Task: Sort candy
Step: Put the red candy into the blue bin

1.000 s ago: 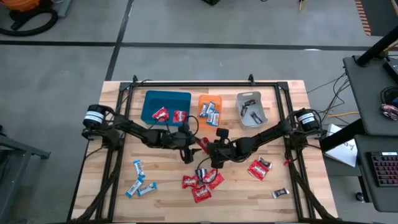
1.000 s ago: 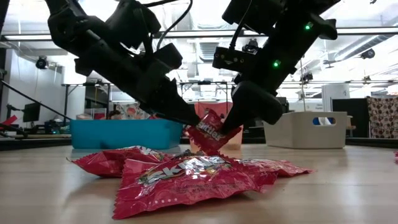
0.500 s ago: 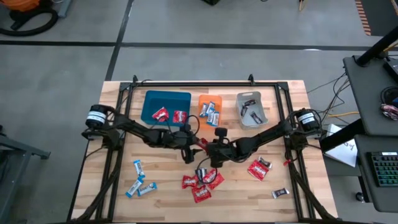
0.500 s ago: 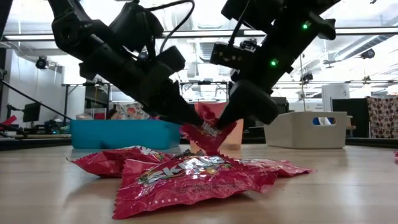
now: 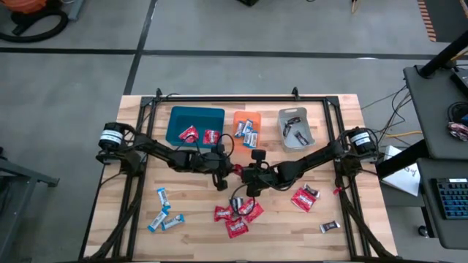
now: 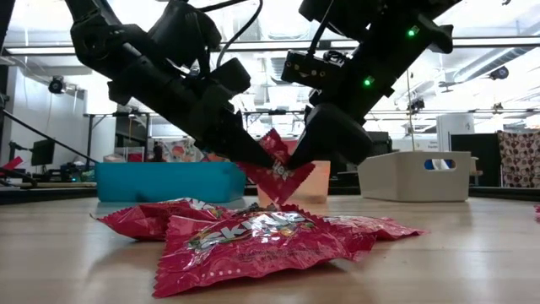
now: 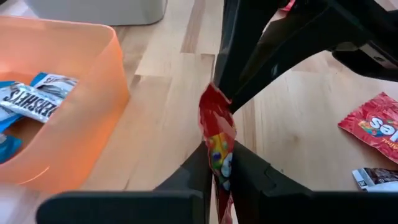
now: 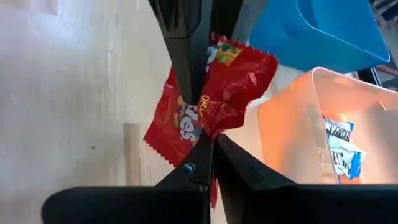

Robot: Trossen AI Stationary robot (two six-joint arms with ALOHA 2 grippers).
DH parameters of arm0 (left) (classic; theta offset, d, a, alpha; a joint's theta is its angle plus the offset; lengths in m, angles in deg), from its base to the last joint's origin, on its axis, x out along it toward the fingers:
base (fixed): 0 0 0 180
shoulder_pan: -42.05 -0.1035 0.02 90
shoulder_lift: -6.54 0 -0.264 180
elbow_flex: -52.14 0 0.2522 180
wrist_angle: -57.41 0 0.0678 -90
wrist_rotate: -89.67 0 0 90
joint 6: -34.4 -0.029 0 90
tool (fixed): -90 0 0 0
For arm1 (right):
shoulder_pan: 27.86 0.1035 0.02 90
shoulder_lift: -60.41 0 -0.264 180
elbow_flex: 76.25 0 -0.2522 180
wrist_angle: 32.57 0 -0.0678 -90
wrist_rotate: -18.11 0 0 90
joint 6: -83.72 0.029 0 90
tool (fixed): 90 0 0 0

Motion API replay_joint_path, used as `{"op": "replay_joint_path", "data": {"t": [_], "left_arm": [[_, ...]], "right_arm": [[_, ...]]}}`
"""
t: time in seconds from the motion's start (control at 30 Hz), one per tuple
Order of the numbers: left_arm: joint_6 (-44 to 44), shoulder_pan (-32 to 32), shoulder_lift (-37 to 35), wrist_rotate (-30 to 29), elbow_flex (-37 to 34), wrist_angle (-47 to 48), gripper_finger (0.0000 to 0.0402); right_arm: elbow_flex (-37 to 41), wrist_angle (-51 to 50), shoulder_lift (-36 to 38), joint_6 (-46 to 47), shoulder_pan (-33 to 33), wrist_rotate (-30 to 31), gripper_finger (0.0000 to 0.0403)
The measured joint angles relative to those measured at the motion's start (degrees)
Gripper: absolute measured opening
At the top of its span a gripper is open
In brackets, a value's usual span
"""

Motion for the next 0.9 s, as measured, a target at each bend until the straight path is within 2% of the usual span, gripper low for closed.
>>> {"op": "replay_joint_path", "data": {"t": [0.13, 0.3, 0.53, 0.63, 0.73, 0.8, 0.9], "left_arm": [[0.0, -0.1, -1.6, -1.0, 1.5, 5.8, 0.0008], [-2.3, -0.1, -4.6, -3.8, 6.9, 20.3, 0.0007], [-8.4, -1.0, -10.4, -13.3, 17.4, 50.5, 0.0007], [-9.4, -2.7, -13.1, -14.1, 21.9, 62.5, 0.0007], [-10.6, -5.1, -14.6, -17.8, 24.7, 72.4, 0.0006], [-12.2, -7.4, -15.6, -19.2, 25.8, 76.1, 0.0006], [-15.0, -12.3, -16.8, -17.1, 25.7, 78.9, 0.0006]], "right_arm": [[0.0, -0.6, 0.6, 2.4, -0.4, -0.4, 0.0037], [0.0, -1.4, 4.3, 4.6, -1.4, -0.5, 0.01], [0.0, -5.4, 11.1, 4.8, -2.0, -0.3, 0.0176], [0.0, -7.4, 13.6, 5.3, -1.9, -0.4, 0.0194], [0.0, -9.2, 15.4, 6.2, -1.9, -0.3, 0.0203], [0.0, -9.7, 16.2, 6.6, -1.9, -0.3, 0.0204], [0.0, -10.8, 16.3, 7.0, -1.9, -0.4, 0.0205]]}}
